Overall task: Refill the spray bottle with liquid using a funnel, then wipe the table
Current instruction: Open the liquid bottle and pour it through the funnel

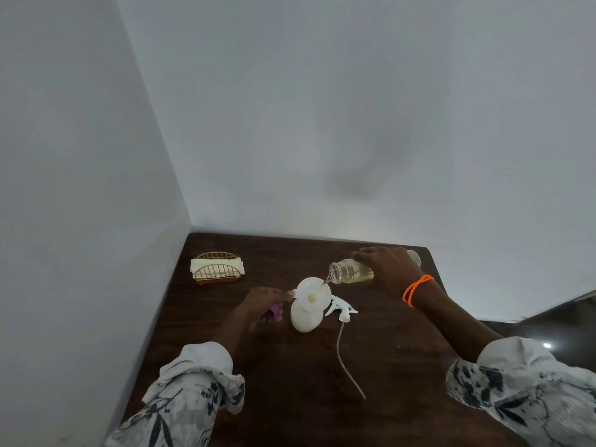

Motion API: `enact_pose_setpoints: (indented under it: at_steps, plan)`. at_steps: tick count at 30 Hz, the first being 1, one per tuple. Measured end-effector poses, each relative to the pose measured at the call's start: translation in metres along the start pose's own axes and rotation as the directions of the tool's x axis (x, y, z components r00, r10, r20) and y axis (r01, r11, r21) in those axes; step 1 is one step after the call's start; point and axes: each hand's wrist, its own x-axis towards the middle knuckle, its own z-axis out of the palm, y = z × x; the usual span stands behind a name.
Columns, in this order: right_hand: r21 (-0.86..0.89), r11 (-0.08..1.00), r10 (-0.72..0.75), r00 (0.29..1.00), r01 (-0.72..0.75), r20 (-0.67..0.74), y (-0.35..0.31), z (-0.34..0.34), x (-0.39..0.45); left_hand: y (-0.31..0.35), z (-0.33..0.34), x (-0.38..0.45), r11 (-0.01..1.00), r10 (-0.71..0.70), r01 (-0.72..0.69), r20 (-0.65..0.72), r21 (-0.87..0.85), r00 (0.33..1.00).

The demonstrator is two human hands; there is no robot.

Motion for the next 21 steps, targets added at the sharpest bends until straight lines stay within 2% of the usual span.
enact_pose_setpoints:
  at_steps: [21]
  plan:
    - [-0.008,1.000,0.018,1.000,-0.019,-0.006,-0.0007,-0.0055,-0.0031,0.0005,0.0024,-0.0027,1.000,-0.014,0.014,-0.029,0.007,0.999]
